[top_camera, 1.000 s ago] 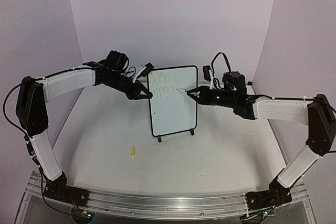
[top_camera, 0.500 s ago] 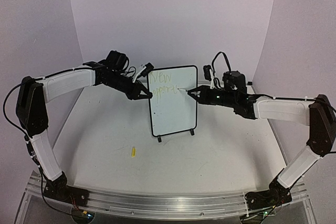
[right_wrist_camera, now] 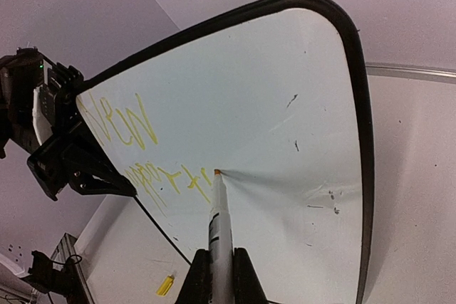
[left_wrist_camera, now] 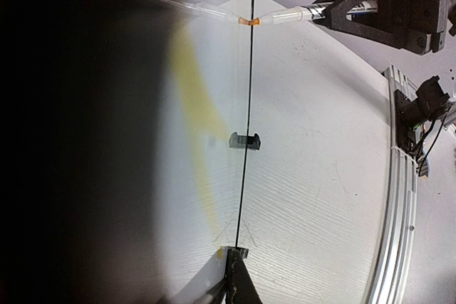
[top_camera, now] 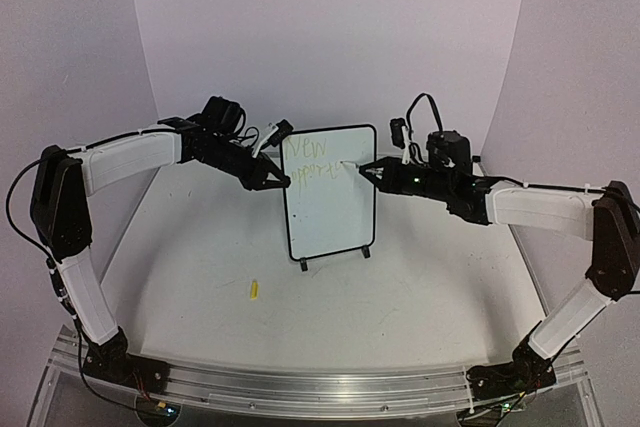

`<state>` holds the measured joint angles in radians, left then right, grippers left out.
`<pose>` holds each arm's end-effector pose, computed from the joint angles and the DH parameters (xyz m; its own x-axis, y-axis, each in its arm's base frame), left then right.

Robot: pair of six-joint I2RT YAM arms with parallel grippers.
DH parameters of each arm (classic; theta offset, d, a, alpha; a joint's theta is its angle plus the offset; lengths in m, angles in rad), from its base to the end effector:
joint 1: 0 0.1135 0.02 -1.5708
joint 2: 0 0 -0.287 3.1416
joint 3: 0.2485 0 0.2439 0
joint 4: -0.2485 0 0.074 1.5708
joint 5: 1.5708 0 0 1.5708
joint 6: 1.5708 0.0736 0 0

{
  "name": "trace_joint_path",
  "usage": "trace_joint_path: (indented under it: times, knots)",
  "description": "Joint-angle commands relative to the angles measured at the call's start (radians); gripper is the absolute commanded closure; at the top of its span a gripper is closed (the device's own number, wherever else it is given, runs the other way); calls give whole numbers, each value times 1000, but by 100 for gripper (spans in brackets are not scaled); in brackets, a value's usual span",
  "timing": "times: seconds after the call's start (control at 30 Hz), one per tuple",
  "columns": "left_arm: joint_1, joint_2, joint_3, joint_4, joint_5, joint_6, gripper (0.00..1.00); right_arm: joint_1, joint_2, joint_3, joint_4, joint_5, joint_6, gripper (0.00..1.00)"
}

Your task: Write a sentence on the whiteboard

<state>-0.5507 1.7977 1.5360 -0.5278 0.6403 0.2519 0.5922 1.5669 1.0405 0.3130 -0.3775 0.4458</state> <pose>0.3367 -0.2584 0.2955 -0.3920 0.4753 -0.7877 0.9044 0.3560 -0.2353 0.3106 0.2417 0.3034 -0.5112 0.1392 -0.8481 -0.6621 0.5655 0.4918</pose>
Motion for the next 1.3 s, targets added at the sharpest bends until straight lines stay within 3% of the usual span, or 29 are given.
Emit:
trace_joint_path:
  times: [0.0, 0.93, 1.27]
  knots:
    - [-5, -35, -13, -81, -86, 48, 100, -8, -23, 39, 28, 51, -1, 100]
    - [-4, -32, -13, -81, -86, 48, 100, -8, -36, -54, 35, 55, 34, 100]
    - [-5, -34, -13, -82, -84, 47, 100, -6, -75, -34, 52, -16, 26, 100]
